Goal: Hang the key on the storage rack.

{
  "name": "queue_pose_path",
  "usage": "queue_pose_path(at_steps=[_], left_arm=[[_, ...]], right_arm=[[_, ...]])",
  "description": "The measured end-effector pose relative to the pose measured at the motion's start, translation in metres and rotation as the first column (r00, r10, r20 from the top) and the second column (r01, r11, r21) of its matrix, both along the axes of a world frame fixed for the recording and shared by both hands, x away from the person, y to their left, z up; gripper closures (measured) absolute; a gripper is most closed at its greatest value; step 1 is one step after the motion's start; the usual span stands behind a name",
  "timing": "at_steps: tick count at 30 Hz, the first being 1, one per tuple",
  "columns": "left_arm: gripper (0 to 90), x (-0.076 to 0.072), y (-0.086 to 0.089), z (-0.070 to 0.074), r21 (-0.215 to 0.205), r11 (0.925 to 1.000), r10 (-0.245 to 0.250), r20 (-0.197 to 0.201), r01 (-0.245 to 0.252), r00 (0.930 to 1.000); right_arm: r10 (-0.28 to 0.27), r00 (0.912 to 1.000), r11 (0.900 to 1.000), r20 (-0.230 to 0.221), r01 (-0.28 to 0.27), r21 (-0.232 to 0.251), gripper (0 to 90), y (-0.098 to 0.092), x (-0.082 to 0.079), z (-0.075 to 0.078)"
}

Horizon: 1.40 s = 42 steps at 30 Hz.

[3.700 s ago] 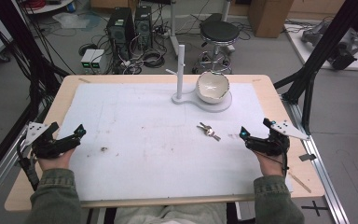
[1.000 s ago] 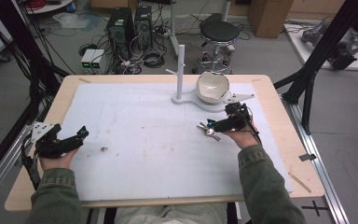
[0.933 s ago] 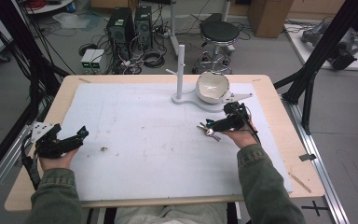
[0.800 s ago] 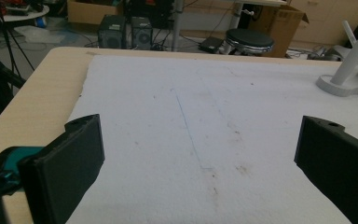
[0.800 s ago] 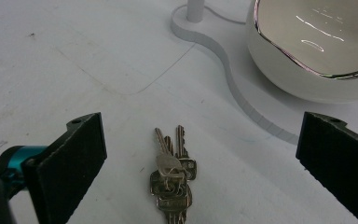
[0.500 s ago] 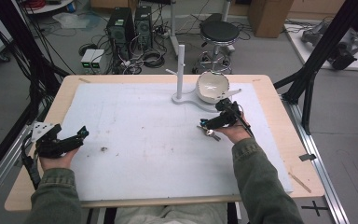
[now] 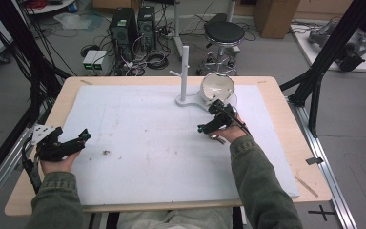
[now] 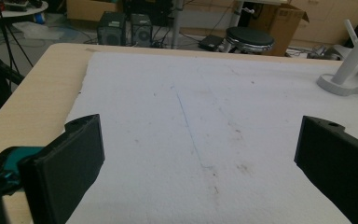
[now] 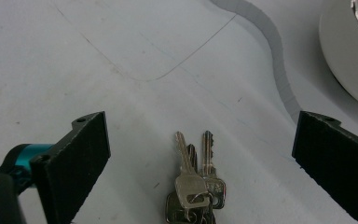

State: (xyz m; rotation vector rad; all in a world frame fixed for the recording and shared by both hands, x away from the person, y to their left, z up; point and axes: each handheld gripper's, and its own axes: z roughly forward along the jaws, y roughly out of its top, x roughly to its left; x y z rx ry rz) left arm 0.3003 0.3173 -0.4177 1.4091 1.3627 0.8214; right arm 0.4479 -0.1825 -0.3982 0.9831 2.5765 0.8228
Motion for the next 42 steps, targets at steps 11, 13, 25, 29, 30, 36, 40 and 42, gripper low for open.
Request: queue_pose_path(at_steps=[11,13,25,29,30,36,40,42], left_arm=[[1.9,0.000,0.001,0.000,-0.003,1.0000,0.001,0.001,-0.001,1.0000],[1.9,0.000,0.001,0.000,-0.003,1.0000,0.000,0.000,0.000,1.0000],[1.9,0.001,0.000,-0.001,-0.001,1.0000,0.000,-0.003,0.000,1.0000],[1.9,0.001,0.000,-0.001,0.001,1.0000,0.001,-0.007,-0.001,1.0000],[1.9,0.001,0.000,-0.001,0.001,1.0000,0.002,-0.007,-0.002,1.0000],[1.9,0.002,0.000,-0.001,0.004,1.0000,0.001,-0.009,0.000,1.0000],[1.9,0.002,0.000,-0.001,0.001,1.0000,0.001,-0.010,-0.001,1.0000],[1.9,0.002,0.000,-0.001,0.000,1.0000,0.001,-0.009,-0.001,1.0000]], right_arm=[[-0.017,0.9995,0.999,-0.027,0.016,-0.046,5.4,-0.002,0.008,-0.004],[-0.008,0.9996,0.999,-0.027,0.006,-0.049,6.5,-0.002,0.009,-0.005],[0.010,0.9911,0.991,-0.133,-0.028,-0.129,40.5,0.003,0.009,-0.013],[0.006,0.9859,0.987,-0.167,-0.033,-0.158,49.0,0.006,0.010,-0.018],[0.002,0.9849,0.987,-0.173,-0.030,-0.158,52.2,0.006,0.010,-0.018],[-0.045,0.9843,0.988,-0.171,0.019,-0.152,72.0,0.005,0.011,-0.017],[-0.073,0.9809,0.990,-0.180,0.050,-0.131,82.0,0.002,0.012,-0.016],[-0.080,0.9792,0.992,-0.187,0.060,-0.110,82.5,0.000,0.012,-0.015]])
